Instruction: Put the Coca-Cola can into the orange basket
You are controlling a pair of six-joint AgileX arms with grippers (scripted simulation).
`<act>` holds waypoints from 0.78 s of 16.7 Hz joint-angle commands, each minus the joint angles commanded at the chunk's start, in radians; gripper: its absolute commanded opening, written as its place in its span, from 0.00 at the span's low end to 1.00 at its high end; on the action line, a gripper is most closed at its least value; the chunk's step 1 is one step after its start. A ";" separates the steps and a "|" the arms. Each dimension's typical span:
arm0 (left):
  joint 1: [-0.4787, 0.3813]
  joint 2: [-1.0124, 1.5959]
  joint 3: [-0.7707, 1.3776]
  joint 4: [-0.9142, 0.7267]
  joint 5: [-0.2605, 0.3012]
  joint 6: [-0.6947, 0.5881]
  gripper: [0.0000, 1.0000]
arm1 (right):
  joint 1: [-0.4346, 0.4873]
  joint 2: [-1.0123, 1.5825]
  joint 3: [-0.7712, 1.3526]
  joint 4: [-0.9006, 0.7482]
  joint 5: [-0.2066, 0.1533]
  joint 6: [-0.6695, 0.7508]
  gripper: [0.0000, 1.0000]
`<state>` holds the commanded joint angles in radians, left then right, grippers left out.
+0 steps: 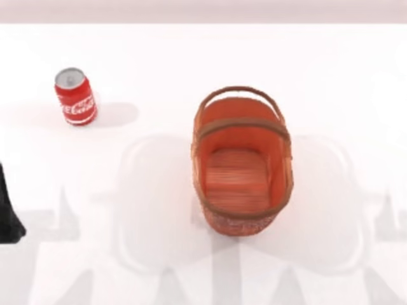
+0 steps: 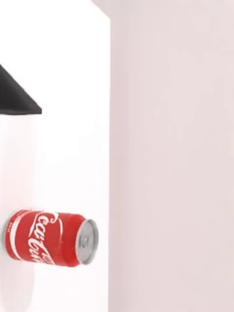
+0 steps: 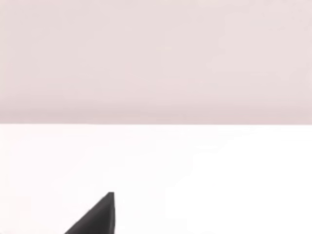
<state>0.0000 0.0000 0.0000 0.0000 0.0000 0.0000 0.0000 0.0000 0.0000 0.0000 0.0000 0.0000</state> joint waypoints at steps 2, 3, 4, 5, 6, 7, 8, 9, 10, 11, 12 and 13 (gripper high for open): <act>0.000 0.000 0.000 0.000 0.000 0.000 1.00 | 0.000 0.000 0.000 0.000 0.000 0.000 1.00; -0.002 0.009 0.009 -0.005 0.002 0.003 1.00 | 0.000 0.000 0.000 0.000 0.000 0.000 1.00; -0.006 0.027 0.027 -0.016 0.007 0.010 1.00 | 0.000 0.000 0.000 0.000 0.000 0.000 1.00; -0.011 0.054 0.055 -0.032 0.013 0.020 1.00 | 0.000 0.000 0.000 0.000 0.000 0.000 1.00; -0.017 0.091 0.091 -0.054 0.021 0.032 1.00 | 0.000 0.000 0.000 0.000 0.000 0.000 1.00; -0.024 0.139 0.139 -0.081 0.029 0.048 1.00 | 0.000 0.000 0.000 0.000 0.000 0.000 1.00; -0.031 0.193 0.194 -0.114 0.038 0.067 1.00 | 0.000 0.000 0.000 0.000 0.000 0.000 1.00; -0.038 0.255 0.256 -0.150 0.046 0.087 1.00 | 0.000 0.000 0.000 0.000 0.000 0.000 1.00; -0.045 0.324 0.325 -0.190 0.055 0.109 1.00 | 0.000 0.000 0.000 0.000 0.000 0.000 1.00; -0.051 0.399 0.401 -0.234 0.063 0.133 1.00 | 0.000 0.000 0.000 0.000 0.000 0.000 1.00; -0.057 0.480 0.483 -0.282 0.070 0.158 1.00 | 0.000 0.000 0.000 0.000 0.000 0.000 1.00; -0.062 0.567 0.570 -0.333 0.077 0.185 1.00 | 0.000 0.000 0.000 0.000 0.000 0.000 1.00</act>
<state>-0.0619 0.5667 0.5698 -0.3327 0.0769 0.1853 0.0000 0.0000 0.0000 0.0000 0.0000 0.0000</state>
